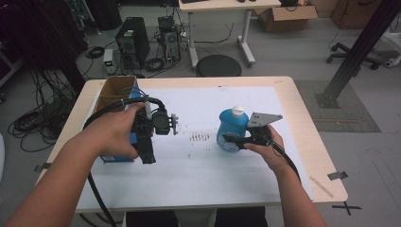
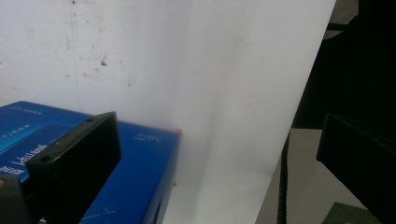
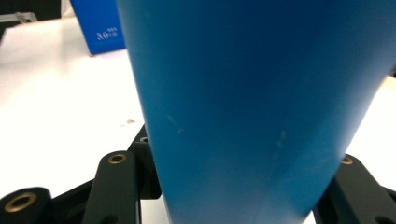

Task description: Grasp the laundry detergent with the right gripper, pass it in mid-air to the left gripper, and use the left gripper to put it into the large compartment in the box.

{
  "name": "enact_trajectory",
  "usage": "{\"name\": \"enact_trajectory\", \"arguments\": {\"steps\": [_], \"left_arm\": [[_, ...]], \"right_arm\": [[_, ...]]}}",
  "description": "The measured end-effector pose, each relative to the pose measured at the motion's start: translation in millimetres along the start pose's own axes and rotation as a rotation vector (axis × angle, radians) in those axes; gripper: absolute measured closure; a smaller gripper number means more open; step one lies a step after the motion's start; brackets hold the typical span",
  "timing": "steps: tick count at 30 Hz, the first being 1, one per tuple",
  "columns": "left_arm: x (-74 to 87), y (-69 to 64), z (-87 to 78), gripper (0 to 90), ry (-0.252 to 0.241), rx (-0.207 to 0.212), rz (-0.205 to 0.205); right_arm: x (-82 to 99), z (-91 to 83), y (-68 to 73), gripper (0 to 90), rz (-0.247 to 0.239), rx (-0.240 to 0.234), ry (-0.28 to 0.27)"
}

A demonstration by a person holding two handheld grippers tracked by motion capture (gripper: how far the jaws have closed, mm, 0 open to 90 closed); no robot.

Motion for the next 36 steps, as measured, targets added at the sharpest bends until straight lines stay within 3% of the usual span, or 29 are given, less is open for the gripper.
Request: {"name": "enact_trajectory", "arguments": {"steps": [9, 17, 24, 36], "left_arm": [[-8.4, 1.1, -6.8, 0.5, -0.006, -0.007, 0.021], [-18.8, -1.7, -19.8, 0.5, -0.028, -0.020, 0.047], [-29.7, -7.6, -34.2, 0.5, -0.058, -0.020, 0.076], [-41.8, -15.2, -53.8, 0.5, -0.097, -0.016, 0.105]], "right_arm": [[-26.0, -20.2, 19.6, 45.5, -0.035, -0.065, 0.002], [-42.6, -27.8, 45.0, 45.5, -0.081, -0.143, 0.020], [-49.0, -23.3, 62.5, 45.7, -0.101, -0.215, 0.004], [-51.3, -2.6, 85.7, 46.1, -0.137, -0.305, 0.033]]}}
Point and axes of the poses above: each handheld gripper's, and its own axes: z roughly forward along the jaws, x roughly out of its underside, y roughly to its left, the point moved 1 cm from there along z, roughly forward along the jaws, and after that the axes turned 6 degrees about z, right-handed, at the moved point
